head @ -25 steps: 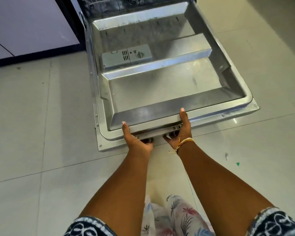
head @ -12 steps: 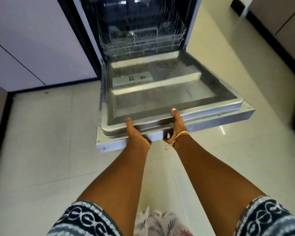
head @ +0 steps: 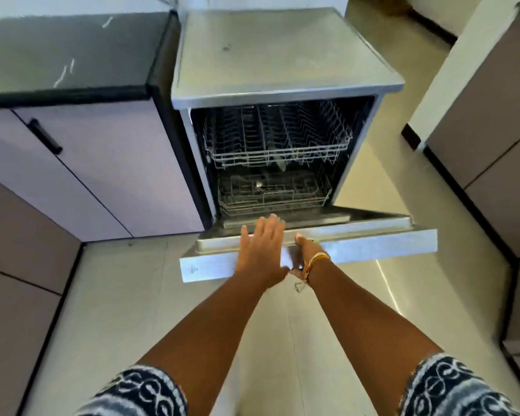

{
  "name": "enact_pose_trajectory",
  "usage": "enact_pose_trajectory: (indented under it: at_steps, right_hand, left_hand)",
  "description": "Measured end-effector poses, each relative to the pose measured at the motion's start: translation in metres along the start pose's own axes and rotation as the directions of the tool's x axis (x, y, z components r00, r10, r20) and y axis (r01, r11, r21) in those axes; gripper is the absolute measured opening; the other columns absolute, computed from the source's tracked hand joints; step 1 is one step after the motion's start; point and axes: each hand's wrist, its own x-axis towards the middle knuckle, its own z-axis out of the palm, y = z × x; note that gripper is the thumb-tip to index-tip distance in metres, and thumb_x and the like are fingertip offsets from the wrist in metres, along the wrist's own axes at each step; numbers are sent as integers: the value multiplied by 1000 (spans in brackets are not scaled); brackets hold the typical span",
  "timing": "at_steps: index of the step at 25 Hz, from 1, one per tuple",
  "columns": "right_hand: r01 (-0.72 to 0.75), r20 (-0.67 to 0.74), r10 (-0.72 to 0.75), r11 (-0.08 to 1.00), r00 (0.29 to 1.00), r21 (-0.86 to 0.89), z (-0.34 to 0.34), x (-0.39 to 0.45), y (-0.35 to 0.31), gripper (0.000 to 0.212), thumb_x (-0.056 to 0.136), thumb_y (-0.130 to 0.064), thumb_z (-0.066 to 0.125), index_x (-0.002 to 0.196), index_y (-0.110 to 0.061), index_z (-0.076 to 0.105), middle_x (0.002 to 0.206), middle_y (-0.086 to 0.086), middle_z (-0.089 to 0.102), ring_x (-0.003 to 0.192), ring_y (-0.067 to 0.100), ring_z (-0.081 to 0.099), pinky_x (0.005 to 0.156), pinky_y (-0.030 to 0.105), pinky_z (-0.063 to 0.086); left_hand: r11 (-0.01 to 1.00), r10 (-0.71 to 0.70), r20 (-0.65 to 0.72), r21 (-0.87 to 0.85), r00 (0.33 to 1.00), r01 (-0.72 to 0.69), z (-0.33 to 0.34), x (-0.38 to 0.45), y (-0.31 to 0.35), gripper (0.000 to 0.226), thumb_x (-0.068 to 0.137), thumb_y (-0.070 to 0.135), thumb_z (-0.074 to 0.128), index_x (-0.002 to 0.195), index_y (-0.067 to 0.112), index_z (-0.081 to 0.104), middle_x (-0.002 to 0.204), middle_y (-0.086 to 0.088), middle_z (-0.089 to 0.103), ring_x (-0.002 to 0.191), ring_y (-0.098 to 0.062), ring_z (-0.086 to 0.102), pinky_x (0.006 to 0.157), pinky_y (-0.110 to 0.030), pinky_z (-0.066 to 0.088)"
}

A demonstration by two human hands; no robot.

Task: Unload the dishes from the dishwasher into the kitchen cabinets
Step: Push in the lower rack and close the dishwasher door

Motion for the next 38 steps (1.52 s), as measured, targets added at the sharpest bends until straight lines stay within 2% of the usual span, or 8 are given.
enact_pose_trajectory:
  at_steps: [5,12,16,18,21,30,34,38]
  right_hand:
    - [-122,-23,124,990,992,72,1,1,-15,45,75,-39,75,108,-11,62,108,13,65,94,29,61,61,40,57]
    - [-187,-34,184,962,982,-200,4,-35,-57,62,85,-45,64,129,-6,46,120,18,58,105,36,61,78,44,56]
    - [159,47,-513,177,857,-971,4,-59,-86,68,83,-59,56,131,-12,45,128,13,55,115,32,56,90,41,49]
    - [313,379,-562,-214,736,-925,2,-59,-89,85,77,-64,60,142,-17,32,144,14,37,129,32,42,101,45,41]
    - [324,561,-495,-486,664,-812,-8,-40,-96,93,81,-64,54,152,-19,15,158,14,14,142,33,23,115,49,24]
    - [474,689,-569,-503,448,-723,36,10,-221,66,94,-41,49,149,-11,27,156,15,24,144,32,24,116,46,23]
    - [477,731,-629,-573,265,-666,42,28,-275,50,81,-15,70,128,-7,54,136,20,49,121,36,54,94,46,53]
    - [407,710,-668,-597,225,-691,57,40,-322,73,71,-15,78,137,-8,47,138,19,48,127,38,49,103,49,44]
  left_hand:
    - [982,118,306,106,945,-157,15,48,-47,133,65,70,68,149,18,-22,159,-7,-18,147,-30,-14,114,-60,3]
    - [959,168,407,144,898,-245,9,71,-56,136,63,53,80,149,21,-20,160,-7,-17,147,-31,-13,112,-64,12]
    - [944,214,430,139,877,-299,0,79,-53,137,61,55,82,151,19,-15,160,-6,-16,148,-28,-10,111,-65,17]
    - [933,236,402,161,885,-322,-11,84,-54,134,64,59,78,150,19,-15,160,-4,-16,148,-25,-9,111,-64,16]
    - [889,292,331,251,897,-383,-33,104,-60,109,81,31,70,151,16,-13,160,-3,-15,149,-22,-9,114,-62,10]
    - [851,323,54,421,945,-315,-107,196,-89,85,86,17,63,153,21,9,161,-9,-5,149,-27,1,117,-57,8]
    - [897,129,-40,430,991,-99,-141,252,-95,102,82,26,70,153,17,-4,161,-11,-9,149,-28,-2,118,-53,4]
    - [938,-34,9,344,999,28,-162,297,-102,102,85,30,67,151,9,-8,161,-12,-9,149,-29,-3,119,-47,4]
